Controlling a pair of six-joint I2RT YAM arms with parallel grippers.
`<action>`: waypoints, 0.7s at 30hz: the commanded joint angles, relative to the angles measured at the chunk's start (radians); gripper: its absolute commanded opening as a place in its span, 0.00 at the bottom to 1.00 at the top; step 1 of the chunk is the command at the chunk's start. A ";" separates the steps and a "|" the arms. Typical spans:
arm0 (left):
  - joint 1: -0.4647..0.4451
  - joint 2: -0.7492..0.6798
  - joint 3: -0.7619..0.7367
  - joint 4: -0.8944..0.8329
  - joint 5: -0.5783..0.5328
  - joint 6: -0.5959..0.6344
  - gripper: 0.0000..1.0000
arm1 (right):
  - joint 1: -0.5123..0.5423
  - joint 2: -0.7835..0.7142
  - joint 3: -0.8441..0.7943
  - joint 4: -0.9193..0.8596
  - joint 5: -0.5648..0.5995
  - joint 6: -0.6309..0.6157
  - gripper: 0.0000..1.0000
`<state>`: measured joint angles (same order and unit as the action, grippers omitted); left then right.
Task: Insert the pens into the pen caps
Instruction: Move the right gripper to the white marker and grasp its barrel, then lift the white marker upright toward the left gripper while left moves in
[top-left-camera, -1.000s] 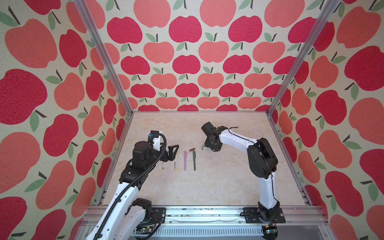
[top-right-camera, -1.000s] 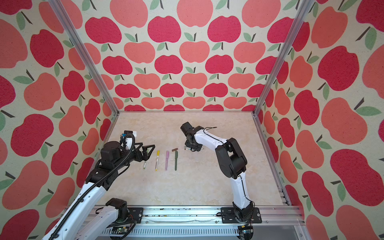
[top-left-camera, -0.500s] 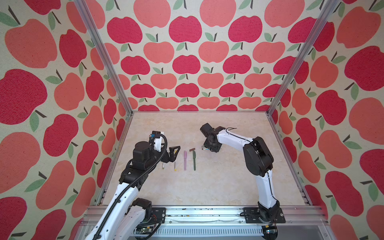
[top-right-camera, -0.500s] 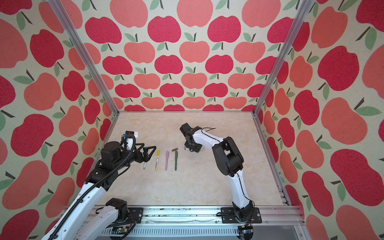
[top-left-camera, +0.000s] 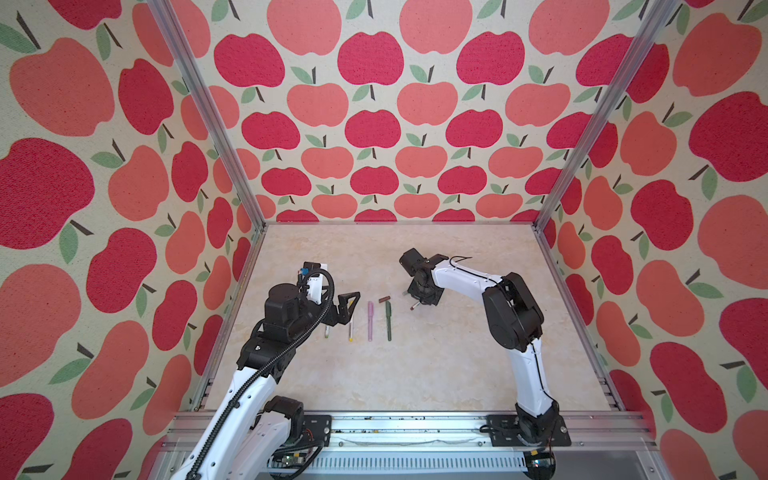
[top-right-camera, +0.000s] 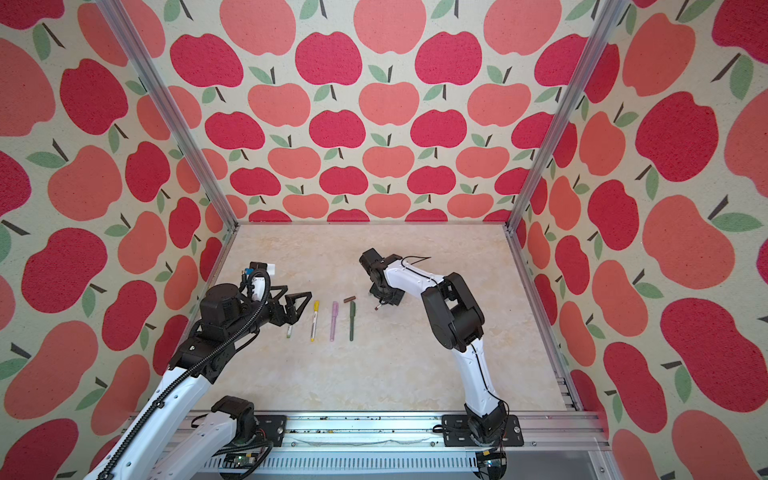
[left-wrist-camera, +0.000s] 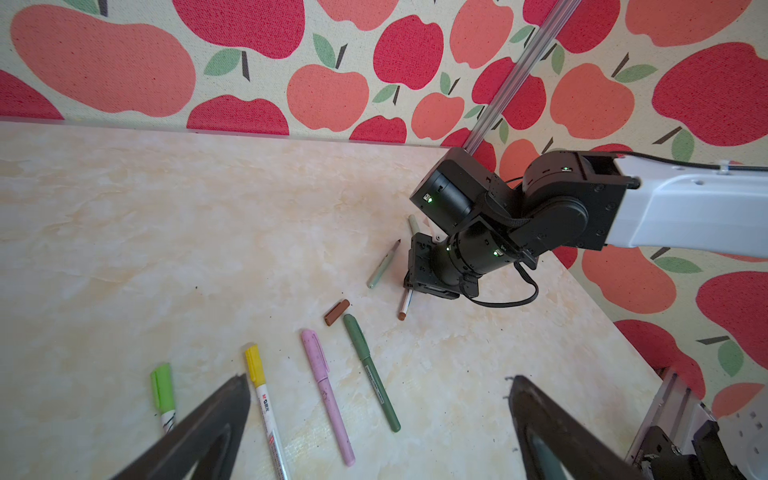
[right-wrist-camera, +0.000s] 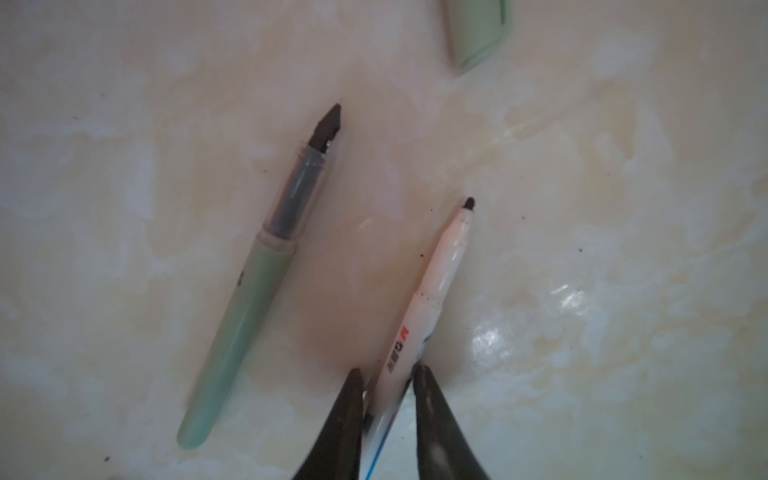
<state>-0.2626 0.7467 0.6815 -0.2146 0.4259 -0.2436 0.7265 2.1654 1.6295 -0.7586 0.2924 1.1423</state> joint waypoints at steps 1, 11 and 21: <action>-0.005 -0.007 0.033 -0.019 -0.013 0.015 0.99 | -0.007 0.018 -0.072 -0.002 -0.010 -0.011 0.19; -0.013 0.002 0.067 -0.060 -0.006 -0.010 0.99 | -0.018 -0.075 -0.174 0.068 -0.036 -0.031 0.00; -0.014 0.062 0.123 -0.144 0.195 -0.150 0.99 | 0.006 -0.415 -0.445 0.379 -0.070 -0.231 0.00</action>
<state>-0.2710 0.7944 0.7731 -0.3172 0.5156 -0.3267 0.7223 1.8618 1.2366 -0.5121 0.2516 1.0195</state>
